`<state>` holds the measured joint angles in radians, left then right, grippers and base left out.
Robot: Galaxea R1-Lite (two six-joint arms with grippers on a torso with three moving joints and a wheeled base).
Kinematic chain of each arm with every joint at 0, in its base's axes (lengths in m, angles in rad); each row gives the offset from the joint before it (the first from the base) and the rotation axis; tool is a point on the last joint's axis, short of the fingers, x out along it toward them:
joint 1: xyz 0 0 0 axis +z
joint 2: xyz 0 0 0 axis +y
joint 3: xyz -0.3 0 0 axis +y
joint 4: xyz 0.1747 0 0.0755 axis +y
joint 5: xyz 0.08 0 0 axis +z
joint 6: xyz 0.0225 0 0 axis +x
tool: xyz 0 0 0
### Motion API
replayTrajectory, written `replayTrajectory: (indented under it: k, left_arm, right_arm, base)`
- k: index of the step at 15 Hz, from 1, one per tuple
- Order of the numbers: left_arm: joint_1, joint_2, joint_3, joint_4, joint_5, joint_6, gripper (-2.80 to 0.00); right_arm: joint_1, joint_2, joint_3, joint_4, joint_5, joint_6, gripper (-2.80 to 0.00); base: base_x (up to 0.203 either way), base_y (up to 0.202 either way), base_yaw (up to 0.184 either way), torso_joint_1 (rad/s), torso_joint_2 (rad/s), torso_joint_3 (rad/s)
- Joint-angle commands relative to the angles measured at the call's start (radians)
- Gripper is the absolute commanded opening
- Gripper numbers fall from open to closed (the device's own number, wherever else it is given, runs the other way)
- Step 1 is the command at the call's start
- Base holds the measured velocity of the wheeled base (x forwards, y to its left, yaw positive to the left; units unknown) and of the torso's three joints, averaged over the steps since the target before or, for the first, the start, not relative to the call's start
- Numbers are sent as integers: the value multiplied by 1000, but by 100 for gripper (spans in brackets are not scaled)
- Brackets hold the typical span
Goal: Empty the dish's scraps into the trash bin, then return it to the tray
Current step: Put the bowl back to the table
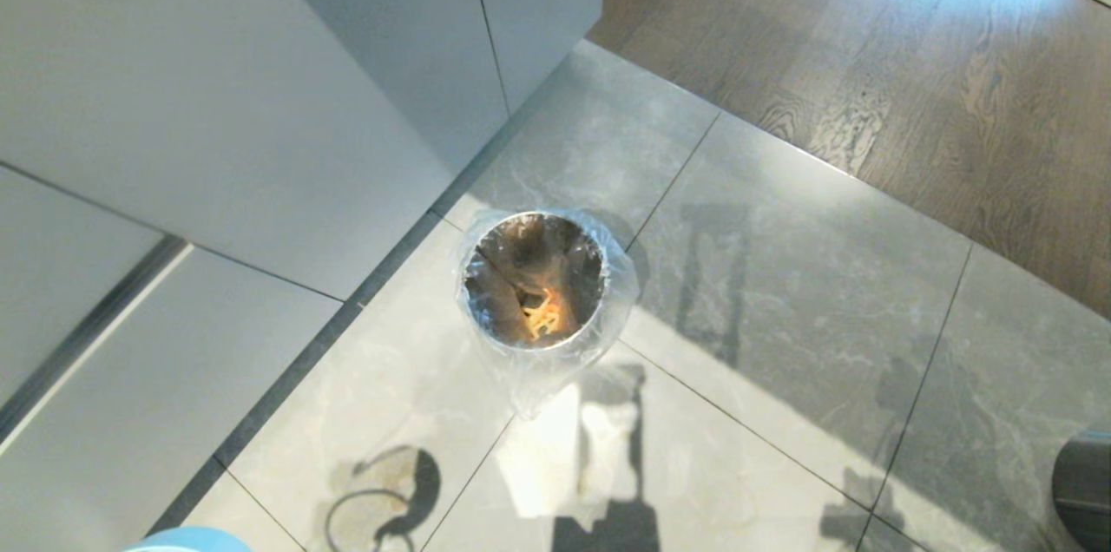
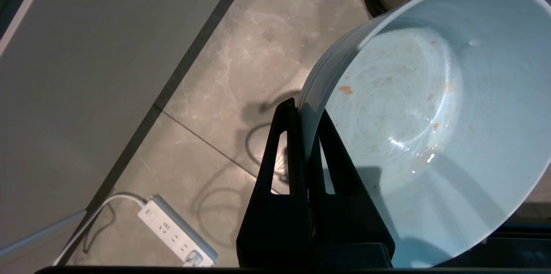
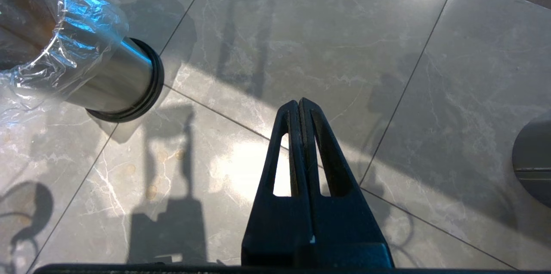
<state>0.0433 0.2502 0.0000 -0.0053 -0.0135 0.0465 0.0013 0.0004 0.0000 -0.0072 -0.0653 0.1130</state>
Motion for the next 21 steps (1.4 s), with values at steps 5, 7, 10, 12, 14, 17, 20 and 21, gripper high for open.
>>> replayTrajectory:
  k: [5,7,10,12,14,17,20,21]
  left_arm:
    - [-46,-250,0,-1,-1,-6,-280]
    - [-45,-250,0,-1,-2,-7,-280]
    - [-46,-250,0,-2,-3,-7,-280]
    - [-45,-250,0,-2,-2,-7,-280]
    - [-46,-250,0,-2,0,-7,-280]
    - [-45,-250,0,-2,3,-8,-280]
    - [-46,-250,0,-2,4,-8,-280]
    - [-46,-250,0,-2,4,-8,-280]
  right_arm:
    - [0,0,0,0,-1,1,-280]
    - [0,0,0,0,-1,1,-280]
    - [0,0,0,0,-1,1,-280]
    - [0,0,0,0,-1,1,-280]
    - [0,0,0,0,-1,1,-280]
    - [0,0,0,0,-1,1,-280]
    - [0,0,0,0,-1,1,-280]
    - [0,0,0,0,-1,1,-280]
  base:
    - [0,0,0,0,0,0]
    - [0,0,0,0,0,0]
    - [0,0,0,0,0,0]
    - [0,0,0,0,0,0]
    - [0,0,0,0,0,0]
    - [0,0,0,4,2,74]
    - [0,0,0,1,2,175]
    - [0,0,0,2,4,190]
